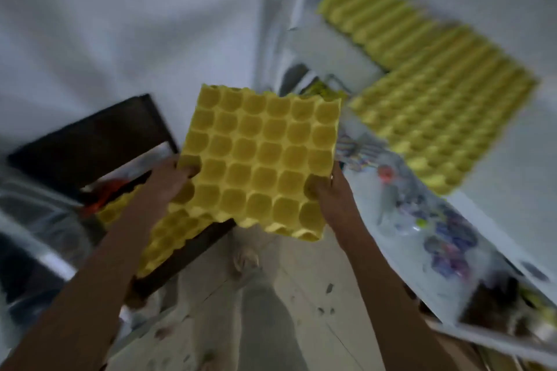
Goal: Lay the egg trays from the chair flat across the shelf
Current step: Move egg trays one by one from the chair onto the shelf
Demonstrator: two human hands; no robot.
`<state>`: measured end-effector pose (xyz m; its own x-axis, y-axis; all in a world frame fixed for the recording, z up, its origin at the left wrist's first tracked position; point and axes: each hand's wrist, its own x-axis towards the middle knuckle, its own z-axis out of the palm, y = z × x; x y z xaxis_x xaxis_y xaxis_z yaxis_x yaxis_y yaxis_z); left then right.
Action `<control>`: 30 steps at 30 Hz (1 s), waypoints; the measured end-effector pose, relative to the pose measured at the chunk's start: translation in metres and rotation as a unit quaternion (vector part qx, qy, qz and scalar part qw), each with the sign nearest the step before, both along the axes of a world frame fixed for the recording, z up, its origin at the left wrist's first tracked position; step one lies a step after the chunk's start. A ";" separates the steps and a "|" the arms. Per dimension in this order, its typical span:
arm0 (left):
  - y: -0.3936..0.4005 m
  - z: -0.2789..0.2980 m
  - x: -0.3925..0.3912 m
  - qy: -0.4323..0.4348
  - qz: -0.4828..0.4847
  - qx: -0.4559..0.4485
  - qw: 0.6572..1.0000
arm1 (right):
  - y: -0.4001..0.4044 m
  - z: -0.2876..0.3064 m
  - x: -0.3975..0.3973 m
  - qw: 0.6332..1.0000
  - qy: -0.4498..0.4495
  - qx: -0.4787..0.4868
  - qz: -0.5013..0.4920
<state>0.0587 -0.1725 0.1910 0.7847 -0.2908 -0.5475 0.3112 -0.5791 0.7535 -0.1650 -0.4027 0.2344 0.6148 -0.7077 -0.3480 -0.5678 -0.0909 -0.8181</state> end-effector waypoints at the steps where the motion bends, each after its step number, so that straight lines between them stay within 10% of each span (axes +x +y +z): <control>1: -0.015 0.018 -0.016 -0.004 -0.022 -0.011 1.000 | -0.003 0.018 -0.030 0.999 0.005 -0.023 -0.030; 12: -0.197 0.166 -0.178 -0.086 -0.293 -0.058 0.950 | -0.050 0.118 -0.274 0.962 0.027 -0.019 -0.271; 23: -0.360 0.168 -0.292 -0.291 -0.364 -0.055 0.883 | -0.168 0.101 -0.387 0.929 0.084 -0.034 -0.358; 30: -0.487 0.150 -0.317 -0.262 -0.470 -0.075 0.840 | -0.282 0.080 -0.417 0.880 0.109 -0.057 -0.459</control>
<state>-0.2586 -0.6598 0.3415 0.2916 -0.9512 -0.1007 -0.6264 -0.2695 0.7315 -0.5818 -0.6851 0.3145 -0.3076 -0.9090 -0.2814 -0.5867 0.4140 -0.6960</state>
